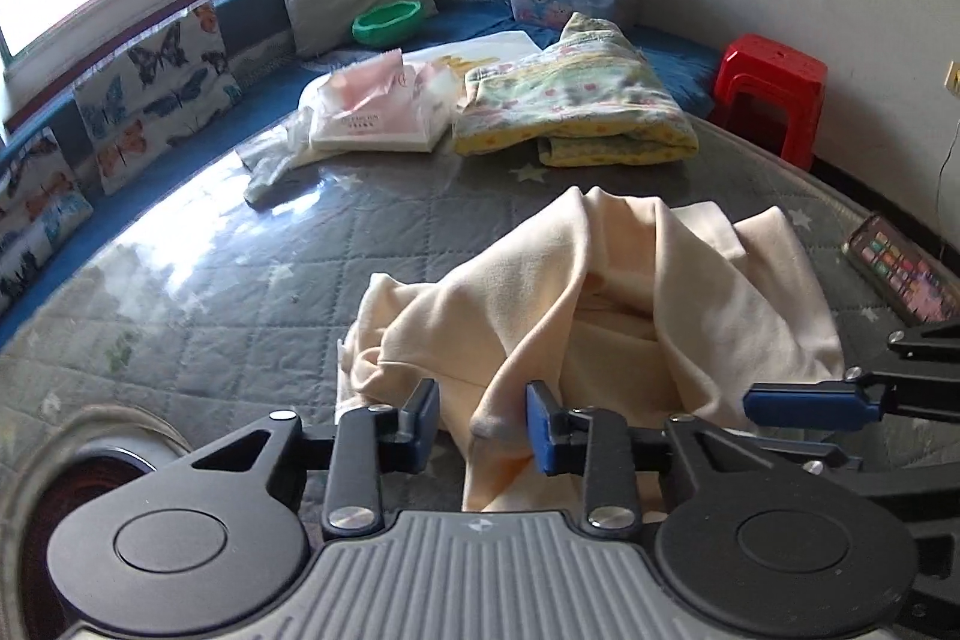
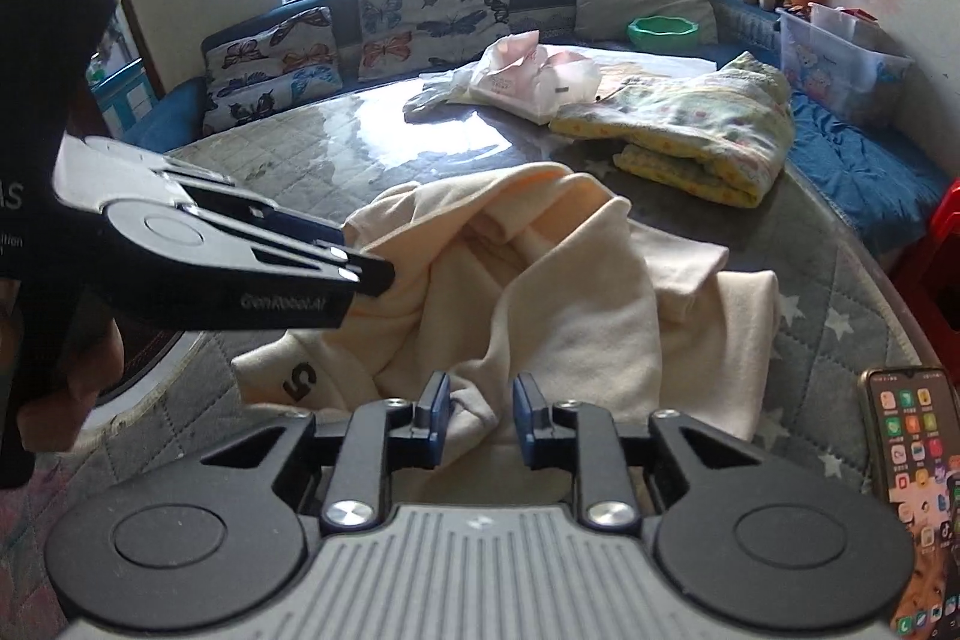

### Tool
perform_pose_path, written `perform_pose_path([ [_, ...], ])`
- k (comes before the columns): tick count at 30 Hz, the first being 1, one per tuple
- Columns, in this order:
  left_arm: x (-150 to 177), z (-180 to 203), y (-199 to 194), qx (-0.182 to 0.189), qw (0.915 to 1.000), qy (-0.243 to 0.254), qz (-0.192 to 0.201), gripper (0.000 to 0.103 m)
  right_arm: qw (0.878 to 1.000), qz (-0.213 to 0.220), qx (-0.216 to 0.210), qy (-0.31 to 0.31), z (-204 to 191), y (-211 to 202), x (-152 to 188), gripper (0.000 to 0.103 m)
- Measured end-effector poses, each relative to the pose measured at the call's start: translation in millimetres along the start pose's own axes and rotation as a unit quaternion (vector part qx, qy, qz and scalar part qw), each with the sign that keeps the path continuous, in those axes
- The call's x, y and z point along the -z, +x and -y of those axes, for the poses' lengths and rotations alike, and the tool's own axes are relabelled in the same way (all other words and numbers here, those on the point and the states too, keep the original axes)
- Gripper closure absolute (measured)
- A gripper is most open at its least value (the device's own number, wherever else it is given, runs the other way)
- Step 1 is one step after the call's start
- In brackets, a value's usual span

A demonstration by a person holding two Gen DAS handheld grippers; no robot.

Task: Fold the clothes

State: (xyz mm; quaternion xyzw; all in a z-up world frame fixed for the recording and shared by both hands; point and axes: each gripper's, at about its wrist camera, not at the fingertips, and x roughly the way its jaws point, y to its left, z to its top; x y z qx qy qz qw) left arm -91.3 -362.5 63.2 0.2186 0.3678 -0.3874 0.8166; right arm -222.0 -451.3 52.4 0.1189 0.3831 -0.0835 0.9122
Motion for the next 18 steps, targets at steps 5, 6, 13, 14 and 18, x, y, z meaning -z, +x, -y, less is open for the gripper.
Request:
perform_pose_path([
  [5,-0.7,-3.0,-8.2,0.021,0.9997,-0.005,0.013,0.065,1.0,0.009,0.0,0.007,-3.0,0.1,-9.7,0.074],
  [6,-1.5,-0.8,-7.6,0.026,0.9996,-0.001,0.012,0.065,1.0,0.007,0.001,0.006,-3.9,1.8,-10.8,0.074],
  [13,-3.2,5.6,1.0,0.037,0.9992,0.017,0.004,0.076,1.0,-0.008,0.007,0.001,-5.1,9.1,-5.1,0.091],
  [14,-2.9,4.7,3.4,0.035,0.9992,0.016,-0.001,0.087,1.0,-0.007,0.007,-0.001,-5.1,7.7,-4.4,0.093],
  [18,2.3,-2.6,1.1,0.045,0.9989,0.005,0.009,0.097,1.0,0.003,0.009,0.0,-3.7,-0.1,-3.6,0.095],
])
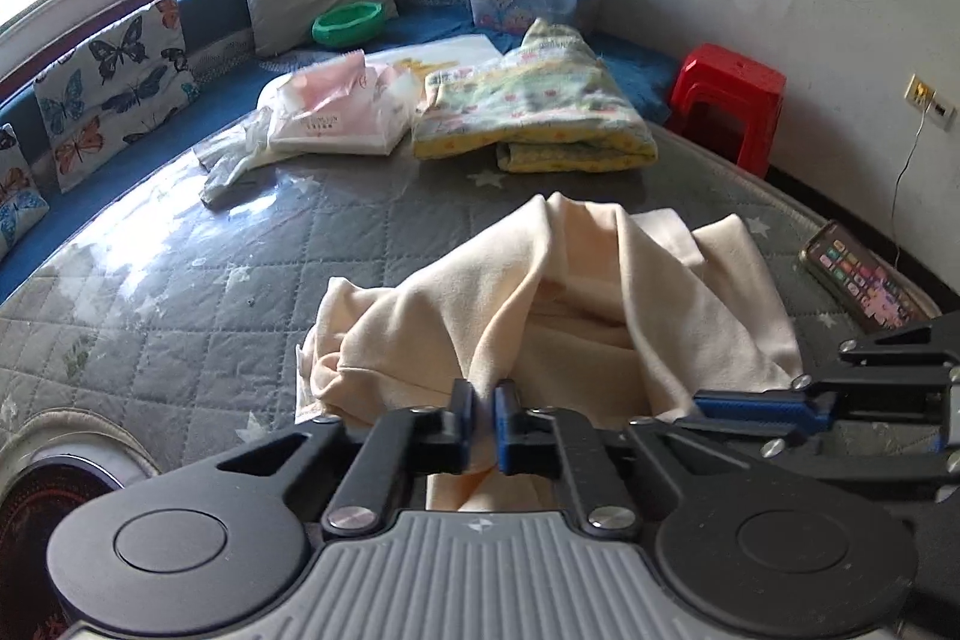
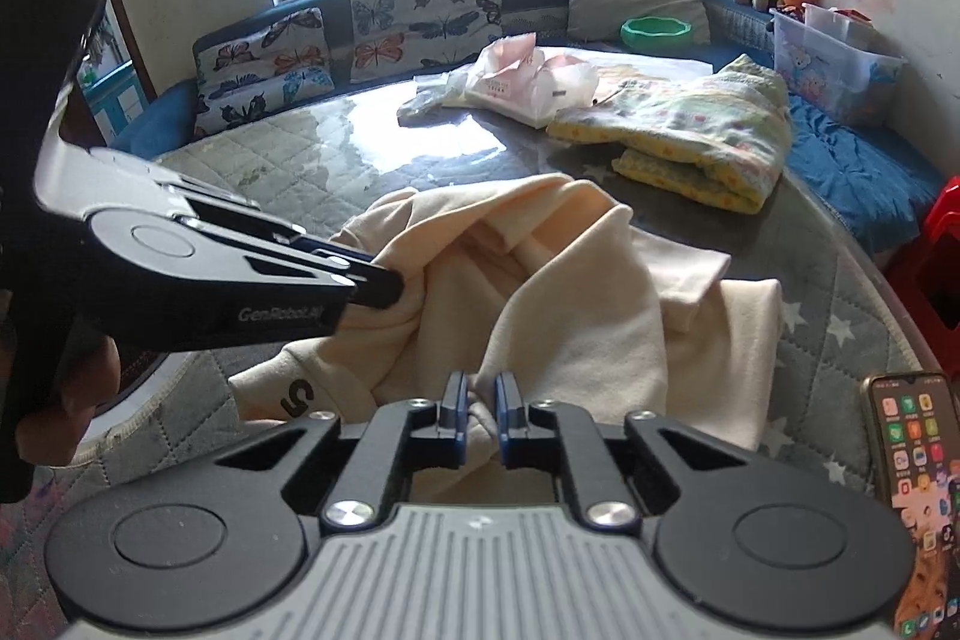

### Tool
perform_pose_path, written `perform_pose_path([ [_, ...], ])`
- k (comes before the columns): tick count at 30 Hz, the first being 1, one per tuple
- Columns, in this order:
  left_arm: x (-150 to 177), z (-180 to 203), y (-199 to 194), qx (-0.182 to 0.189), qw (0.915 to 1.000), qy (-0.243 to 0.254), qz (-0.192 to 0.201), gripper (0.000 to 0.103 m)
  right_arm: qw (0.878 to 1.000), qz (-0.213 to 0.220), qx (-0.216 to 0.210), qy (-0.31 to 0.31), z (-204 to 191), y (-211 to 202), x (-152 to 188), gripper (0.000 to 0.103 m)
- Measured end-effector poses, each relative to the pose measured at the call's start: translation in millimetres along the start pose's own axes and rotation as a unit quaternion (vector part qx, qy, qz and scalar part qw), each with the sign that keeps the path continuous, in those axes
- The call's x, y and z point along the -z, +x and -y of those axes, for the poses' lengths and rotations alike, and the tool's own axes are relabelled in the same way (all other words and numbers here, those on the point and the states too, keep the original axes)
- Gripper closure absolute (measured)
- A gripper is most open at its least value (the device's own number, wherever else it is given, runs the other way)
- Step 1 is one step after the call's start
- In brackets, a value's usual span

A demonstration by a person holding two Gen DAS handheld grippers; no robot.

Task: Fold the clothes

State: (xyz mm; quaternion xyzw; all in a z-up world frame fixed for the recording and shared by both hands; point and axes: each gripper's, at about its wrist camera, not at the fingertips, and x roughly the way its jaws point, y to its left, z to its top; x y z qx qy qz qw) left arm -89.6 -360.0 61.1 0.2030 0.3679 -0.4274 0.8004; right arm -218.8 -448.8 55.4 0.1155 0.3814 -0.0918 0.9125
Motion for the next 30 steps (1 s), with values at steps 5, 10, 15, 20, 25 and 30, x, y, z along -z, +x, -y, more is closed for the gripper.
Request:
perform_pose_path([
  [5,11.1,-15.0,-18.1,-0.002,0.9994,-0.028,0.021,0.098,1.0,0.026,0.002,-0.002,0.3,-20.5,1.0,0.096],
  [10,26.7,-38.4,-55.5,-0.019,0.9968,-0.065,0.043,0.099,0.999,0.05,-0.004,-0.015,-6.7,-47.5,3.0,0.096],
  [15,58.8,-60.1,-111.3,-0.049,0.9927,-0.086,0.069,0.099,0.996,0.073,-0.031,-0.039,-25.2,-81.3,7.6,0.096],
  [20,108.3,-79.5,-166.8,-0.085,0.988,-0.107,0.072,0.099,0.992,0.065,-0.077,-0.072,-49.9,-105.3,21.9,0.096],
  [25,175.2,-90.2,-210.8,-0.105,0.9847,-0.13,0.051,0.099,0.985,0.012,-0.128,-0.115,-78.5,-123.3,53.7,0.096],
  [30,232.7,-86.2,-242.0,-0.109,0.985,-0.13,0.03,0.098,0.974,-0.046,-0.145,-0.17,-107.0,-133.6,85.4,0.095],
])
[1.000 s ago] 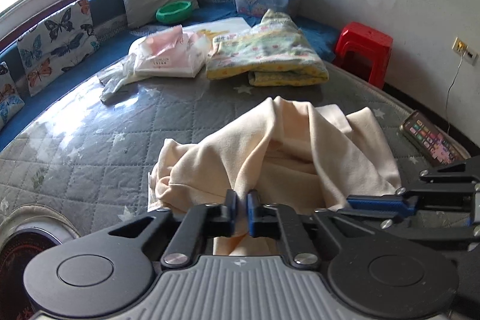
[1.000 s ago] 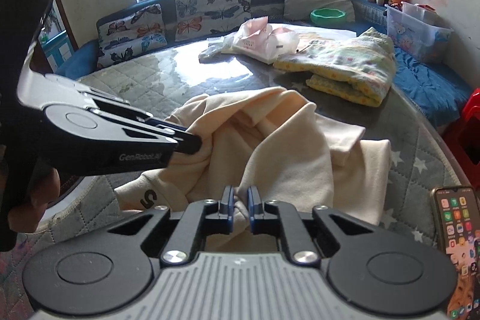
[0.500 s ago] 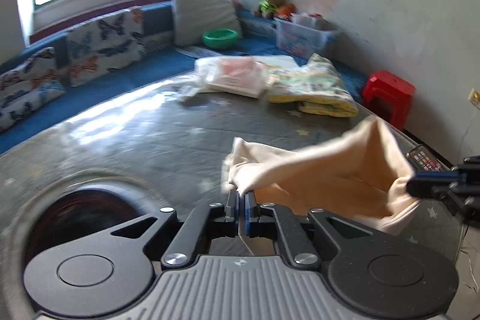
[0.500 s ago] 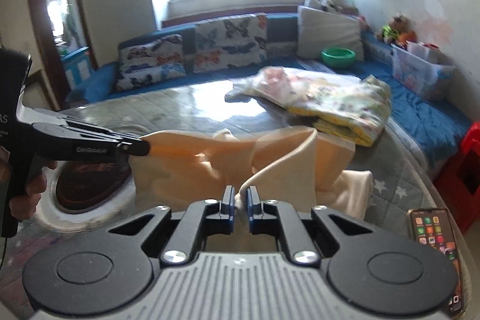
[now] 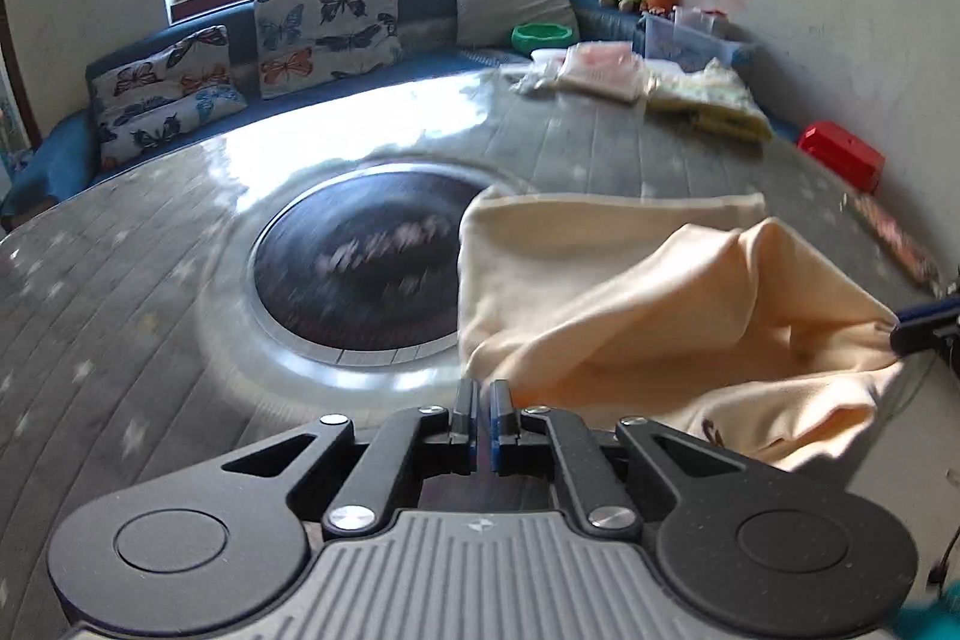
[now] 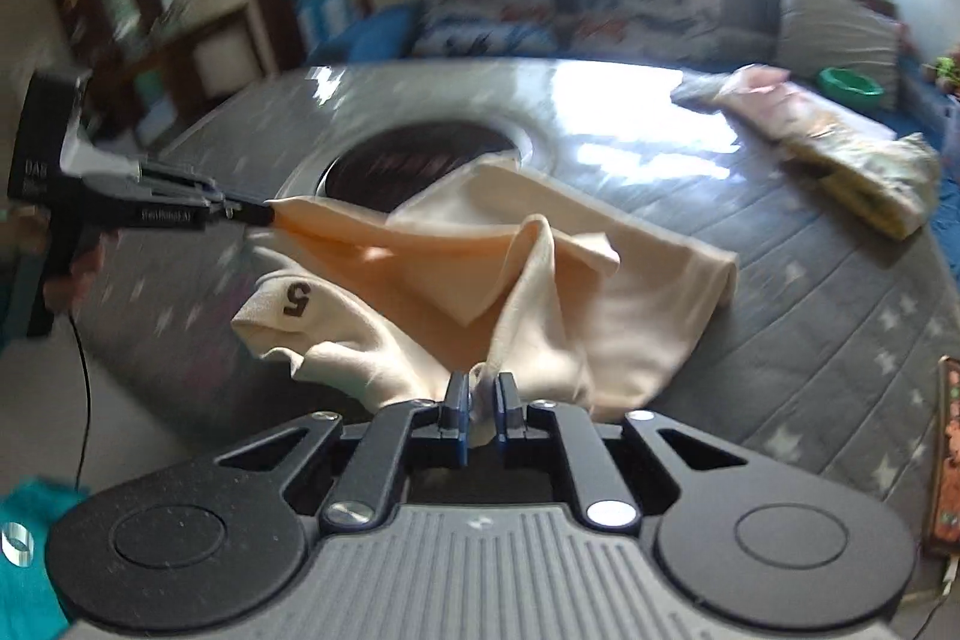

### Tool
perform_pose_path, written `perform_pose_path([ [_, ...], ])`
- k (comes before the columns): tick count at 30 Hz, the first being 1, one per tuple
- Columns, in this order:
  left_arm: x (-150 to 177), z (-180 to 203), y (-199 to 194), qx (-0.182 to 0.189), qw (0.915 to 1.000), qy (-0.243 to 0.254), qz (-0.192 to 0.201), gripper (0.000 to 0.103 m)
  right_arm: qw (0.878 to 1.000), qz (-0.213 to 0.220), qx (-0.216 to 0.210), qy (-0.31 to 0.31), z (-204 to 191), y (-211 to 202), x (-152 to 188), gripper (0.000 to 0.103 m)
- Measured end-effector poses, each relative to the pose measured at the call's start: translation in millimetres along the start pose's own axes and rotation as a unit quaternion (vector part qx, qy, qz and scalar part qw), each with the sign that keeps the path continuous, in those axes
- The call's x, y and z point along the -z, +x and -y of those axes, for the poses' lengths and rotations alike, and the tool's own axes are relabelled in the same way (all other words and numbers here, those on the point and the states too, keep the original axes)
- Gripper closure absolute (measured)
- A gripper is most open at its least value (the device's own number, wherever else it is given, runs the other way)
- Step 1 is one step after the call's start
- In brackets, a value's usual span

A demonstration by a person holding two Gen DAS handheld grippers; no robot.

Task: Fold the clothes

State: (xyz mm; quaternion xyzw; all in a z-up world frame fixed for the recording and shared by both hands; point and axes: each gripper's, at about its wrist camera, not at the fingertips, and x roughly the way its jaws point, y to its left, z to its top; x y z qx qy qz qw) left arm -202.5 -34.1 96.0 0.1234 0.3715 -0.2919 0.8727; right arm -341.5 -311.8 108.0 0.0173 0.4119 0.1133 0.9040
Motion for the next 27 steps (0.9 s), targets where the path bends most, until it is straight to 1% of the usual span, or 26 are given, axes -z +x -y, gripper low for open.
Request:
perform_pose_path([
  [1,8.0,-1.4,-5.6,-0.001,1.0,0.002,-0.001,0.097,1.0,-0.008,-0.001,-0.009,-7.7,-0.3,3.0,0.093],
  [2,14.0,-2.4,-9.5,0.0,1.0,0.002,-0.002,0.096,1.0,-0.007,0.002,-0.015,-12.4,-1.5,3.7,0.09],
  [4,19.2,-3.1,-14.9,0.001,1.0,0.007,0.0,0.093,1.0,0.0,0.015,-0.026,-22.4,-5.5,2.6,0.088],
  [7,19.3,4.2,-17.1,0.008,0.9997,0.021,0.011,0.081,0.999,0.011,0.036,-0.03,-25.9,-4.4,-6.6,0.086],
  [9,16.5,14.4,-12.8,0.021,0.999,0.034,0.02,0.07,0.999,0.013,0.043,-0.029,-24.3,2.1,-13.5,0.081],
  [10,14.6,20.8,-9.5,0.029,0.9984,0.042,0.024,0.059,0.998,0.012,0.048,-0.027,-20.8,9.1,-19.0,0.079],
  [11,12.7,27.6,-6.1,0.036,0.9977,0.05,0.027,0.052,0.998,0.01,0.055,-0.027,-19.0,16.1,-22.2,0.077],
  [14,6.2,56.4,10.2,0.056,0.9932,0.098,0.03,0.044,0.998,0.0,0.064,-0.023,-13.6,39.2,-29.9,0.076],
  [17,-0.2,82.2,35.0,0.078,0.9877,0.135,0.015,0.044,0.997,-0.005,0.074,-0.024,-3.9,66.0,-36.0,0.076],
  [20,-3.8,101.7,60.4,0.064,0.9832,0.171,0.001,0.045,0.996,-0.01,0.088,-0.026,2.3,79.1,-39.1,0.077],
  [21,-4.3,106.4,67.4,0.062,0.9813,0.182,-0.002,0.045,0.996,-0.013,0.089,-0.022,5.4,82.0,-39.6,0.083],
  [22,-3.8,108.5,74.2,0.055,0.9805,0.189,-0.004,0.053,0.996,-0.013,0.087,-0.019,8.0,83.1,-39.5,0.094],
  [23,-3.4,110.3,80.8,0.048,0.9796,0.195,-0.007,0.068,0.996,-0.012,0.086,-0.015,11.1,82.9,-39.2,0.095],
  [25,-6.8,105.5,87.0,0.044,0.981,0.189,-0.01,0.082,0.996,-0.003,0.092,-0.012,14.9,77.8,-38.3,0.099],
  [26,-8.8,99.6,86.3,0.047,0.983,0.178,-0.007,0.088,0.995,0.002,0.095,-0.011,17.0,74.4,-37.8,0.099],
  [27,-10.7,92.6,84.0,0.049,0.9848,0.166,-0.003,0.091,0.995,0.01,0.1,-0.007,20.6,67.8,-37.5,0.1],
])
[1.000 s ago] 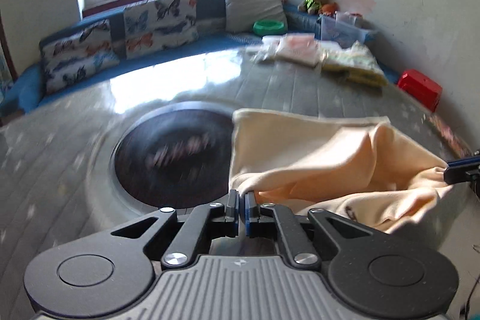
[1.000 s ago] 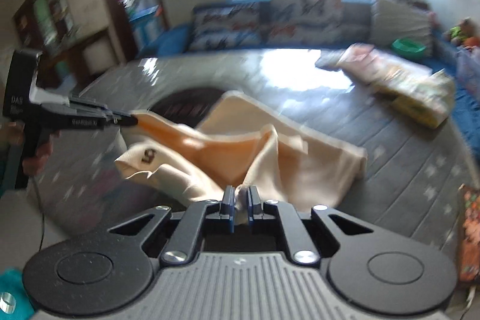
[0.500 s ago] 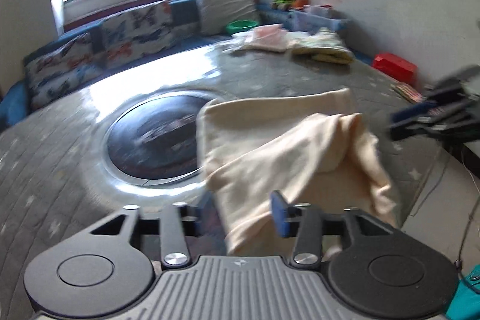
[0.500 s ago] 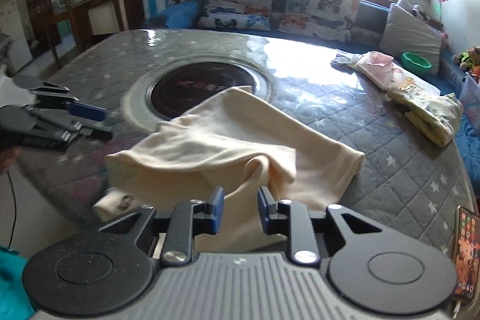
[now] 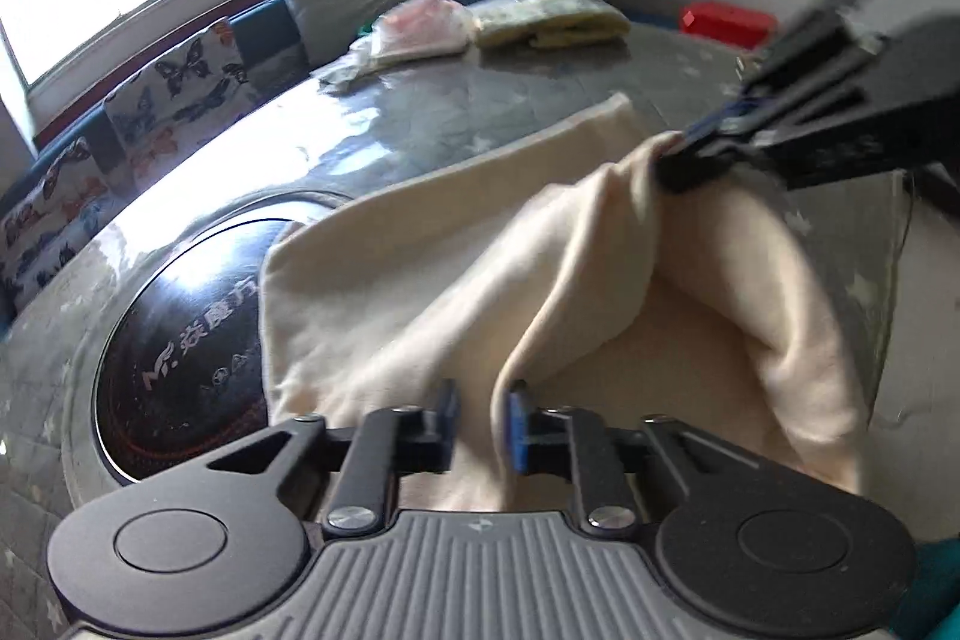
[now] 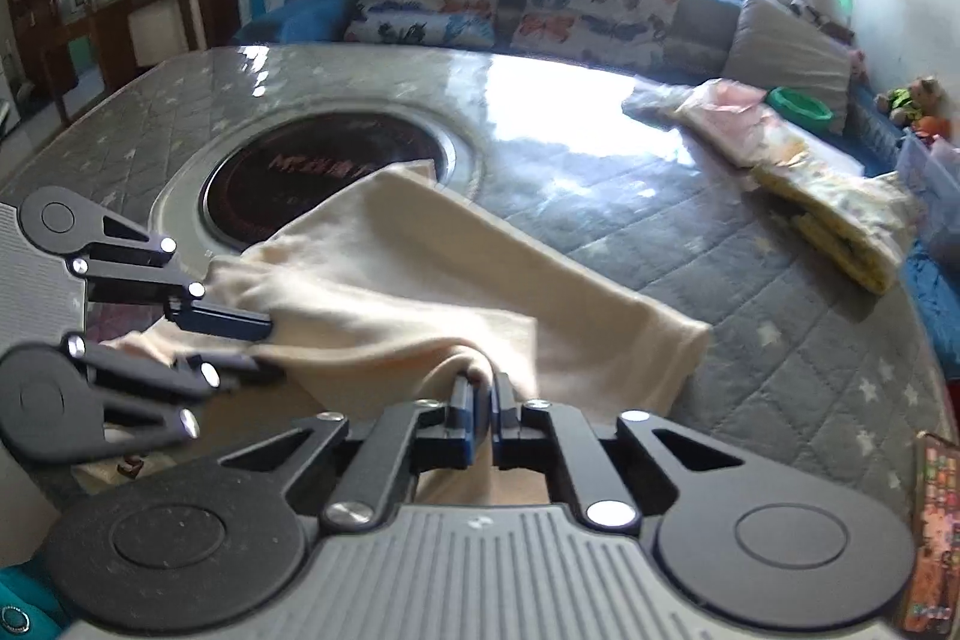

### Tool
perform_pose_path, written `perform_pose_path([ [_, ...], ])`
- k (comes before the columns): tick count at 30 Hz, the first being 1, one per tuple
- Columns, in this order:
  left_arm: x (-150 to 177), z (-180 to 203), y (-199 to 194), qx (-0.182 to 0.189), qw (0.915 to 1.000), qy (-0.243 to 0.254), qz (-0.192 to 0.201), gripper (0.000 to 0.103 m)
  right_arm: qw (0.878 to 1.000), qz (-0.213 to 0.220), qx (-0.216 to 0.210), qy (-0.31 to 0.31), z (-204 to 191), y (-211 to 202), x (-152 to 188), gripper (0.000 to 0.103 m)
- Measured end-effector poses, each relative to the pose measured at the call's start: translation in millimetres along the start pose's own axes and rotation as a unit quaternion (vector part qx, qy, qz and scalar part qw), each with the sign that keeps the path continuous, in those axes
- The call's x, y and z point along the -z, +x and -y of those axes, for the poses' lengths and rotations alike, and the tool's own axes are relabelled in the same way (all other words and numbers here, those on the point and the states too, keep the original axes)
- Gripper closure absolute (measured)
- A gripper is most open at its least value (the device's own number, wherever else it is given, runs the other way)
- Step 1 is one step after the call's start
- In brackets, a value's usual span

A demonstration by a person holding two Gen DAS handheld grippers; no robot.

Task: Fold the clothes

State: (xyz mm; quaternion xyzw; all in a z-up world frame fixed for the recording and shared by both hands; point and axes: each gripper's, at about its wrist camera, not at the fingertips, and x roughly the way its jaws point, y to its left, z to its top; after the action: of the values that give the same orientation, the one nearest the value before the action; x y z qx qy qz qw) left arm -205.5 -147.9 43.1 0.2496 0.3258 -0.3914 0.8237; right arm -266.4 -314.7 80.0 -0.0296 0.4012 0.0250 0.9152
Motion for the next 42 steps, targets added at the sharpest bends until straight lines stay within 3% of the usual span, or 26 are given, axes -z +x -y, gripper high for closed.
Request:
perform_pose_path([
  [6,12.9,-52.3,-28.4,-0.051,0.9952,-0.081,0.021,0.099,0.998,0.027,0.059,0.026,28.3,-34.7,7.6,0.1],
  [13,54.6,-118.5,-59.1,-0.125,0.9723,-0.198,0.008,0.102,0.99,-0.002,0.119,0.078,63.4,-51.2,29.2,0.1],
  [18,65.7,-123.7,-75.9,-0.093,0.9744,-0.204,0.011,0.099,0.989,-0.031,0.125,0.08,70.4,-52.2,39.7,0.094],
  [20,56.8,-115.6,-70.5,-0.077,0.9774,-0.197,0.01,0.09,0.988,-0.02,0.13,0.083,71.1,-58.3,38.2,0.085],
  [25,22.9,-106.0,-36.9,-0.054,0.9816,-0.183,0.0,0.071,0.99,0.012,0.108,0.095,77.4,-70.8,24.0,0.081],
  [29,-3.6,-104.6,-4.6,-0.049,0.9821,-0.181,-0.009,0.058,0.989,0.022,0.067,0.127,90.4,-72.7,11.3,0.08],
  [35,-36.6,-116.9,31.9,-0.045,0.9815,-0.185,-0.013,0.059,0.986,0.044,0.071,0.144,110.1,-71.6,-3.8,0.079],
  [42,-68.6,-144.5,63.5,-0.048,0.9734,-0.223,-0.016,0.06,0.981,0.021,0.034,0.191,136.8,-8.4,-20.6,0.079],
])
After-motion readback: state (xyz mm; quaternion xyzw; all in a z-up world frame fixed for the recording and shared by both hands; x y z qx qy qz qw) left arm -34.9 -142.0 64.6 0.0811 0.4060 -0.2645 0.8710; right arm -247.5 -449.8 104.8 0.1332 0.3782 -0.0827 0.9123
